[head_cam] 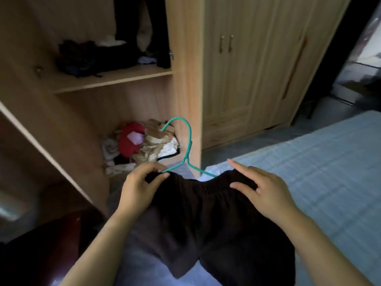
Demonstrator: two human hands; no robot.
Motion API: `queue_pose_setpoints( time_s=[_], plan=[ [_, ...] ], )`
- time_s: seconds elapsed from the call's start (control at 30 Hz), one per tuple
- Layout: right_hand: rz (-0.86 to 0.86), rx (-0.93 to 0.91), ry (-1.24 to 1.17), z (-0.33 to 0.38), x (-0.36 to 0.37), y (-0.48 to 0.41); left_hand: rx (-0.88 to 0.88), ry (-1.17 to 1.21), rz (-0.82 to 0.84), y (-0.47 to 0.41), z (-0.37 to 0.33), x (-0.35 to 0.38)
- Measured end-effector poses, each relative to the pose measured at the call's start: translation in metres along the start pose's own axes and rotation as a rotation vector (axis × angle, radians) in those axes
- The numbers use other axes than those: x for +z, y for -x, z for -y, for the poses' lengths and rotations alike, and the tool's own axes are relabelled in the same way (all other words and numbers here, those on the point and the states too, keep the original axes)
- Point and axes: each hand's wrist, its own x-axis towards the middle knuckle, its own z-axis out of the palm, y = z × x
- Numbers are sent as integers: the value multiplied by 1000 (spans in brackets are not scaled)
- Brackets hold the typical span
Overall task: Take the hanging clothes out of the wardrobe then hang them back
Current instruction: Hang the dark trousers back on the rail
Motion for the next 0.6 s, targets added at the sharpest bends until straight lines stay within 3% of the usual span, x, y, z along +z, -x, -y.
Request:
queue_pose_setpoints(
  time_s=[0.17, 0.3, 0.47, 0.6],
  plan=[
    [23, -124, -52, 21, 55, -89, 7, -98, -108, -60, 43, -43],
    [32, -94, -184, 19, 100, -168, 98, -173, -125, -135, 77, -61],
    [7, -55, -420, 9, 144, -303, 166, -220, -131, -260, 119, -85],
    [-63, -131, -407, 21, 151, -431, 148, -255, -207, -374, 142, -112]
  ],
)
